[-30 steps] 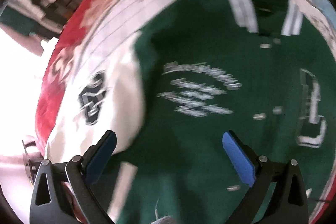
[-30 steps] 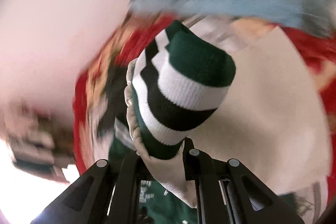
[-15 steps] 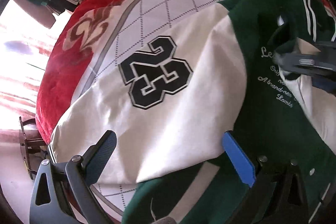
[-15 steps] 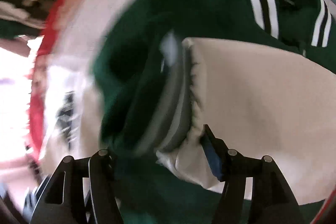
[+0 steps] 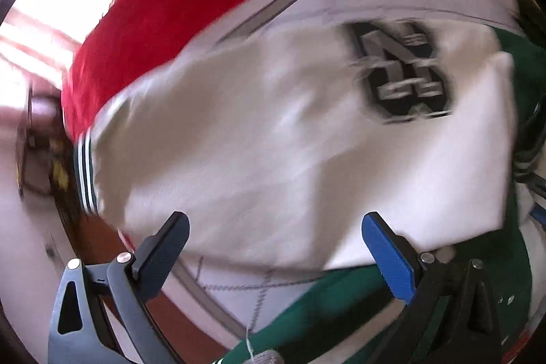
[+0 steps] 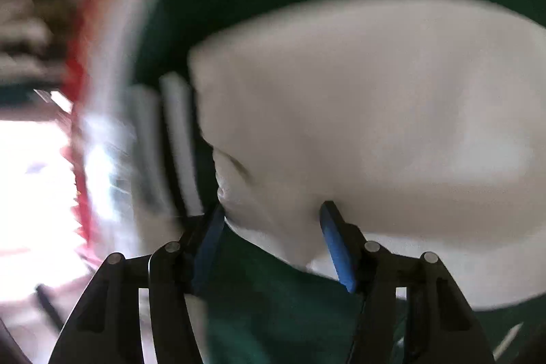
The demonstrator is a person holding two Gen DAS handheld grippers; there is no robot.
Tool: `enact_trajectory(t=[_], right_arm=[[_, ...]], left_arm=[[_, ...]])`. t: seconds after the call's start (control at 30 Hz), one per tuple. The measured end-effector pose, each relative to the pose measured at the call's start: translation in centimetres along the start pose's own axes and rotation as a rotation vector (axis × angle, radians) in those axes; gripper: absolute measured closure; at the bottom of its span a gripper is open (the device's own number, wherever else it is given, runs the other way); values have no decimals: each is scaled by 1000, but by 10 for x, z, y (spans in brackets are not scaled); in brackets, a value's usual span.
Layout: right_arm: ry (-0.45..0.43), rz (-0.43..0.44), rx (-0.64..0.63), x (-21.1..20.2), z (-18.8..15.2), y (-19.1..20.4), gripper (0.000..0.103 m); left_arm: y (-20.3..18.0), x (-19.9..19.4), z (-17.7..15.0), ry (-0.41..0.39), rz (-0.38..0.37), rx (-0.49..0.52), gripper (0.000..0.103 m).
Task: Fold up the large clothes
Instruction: 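Lay the sleeve over the jacket body and open the right tool, then grasp the cuff of the other white sleeve with the left tool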
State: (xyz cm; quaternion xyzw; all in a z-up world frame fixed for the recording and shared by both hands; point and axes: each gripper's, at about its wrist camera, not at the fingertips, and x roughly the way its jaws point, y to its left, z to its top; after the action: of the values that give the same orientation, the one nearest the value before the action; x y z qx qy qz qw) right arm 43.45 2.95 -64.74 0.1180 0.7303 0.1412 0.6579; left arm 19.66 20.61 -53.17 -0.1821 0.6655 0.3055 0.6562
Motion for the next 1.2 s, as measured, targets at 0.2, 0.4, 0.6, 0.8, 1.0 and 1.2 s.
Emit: enact_trajectory(t=[0.2, 0.4, 0.6, 0.8, 1.0, 1.2], right_arm=[[11, 18, 41, -26, -34, 7, 41], [25, -3, 71, -32, -63, 2, 41], [46, -28, 82, -17, -71, -1, 41], [29, -41, 51, -10, -70, 21, 41], [-11, -69, 34, -26, -63, 27, 41], [-36, -67, 68, -35, -58, 19, 41]], left_arm=[[62, 15, -14, 88, -137, -234, 0], [124, 48, -16, 165, -297, -611, 0], [149, 53, 12, 93, -305, -758, 10], [154, 29, 51, -47, -158, -763, 82], [148, 4, 138, -235, -117, -639, 94], [167, 30, 217, -286, -153, -554, 94]])
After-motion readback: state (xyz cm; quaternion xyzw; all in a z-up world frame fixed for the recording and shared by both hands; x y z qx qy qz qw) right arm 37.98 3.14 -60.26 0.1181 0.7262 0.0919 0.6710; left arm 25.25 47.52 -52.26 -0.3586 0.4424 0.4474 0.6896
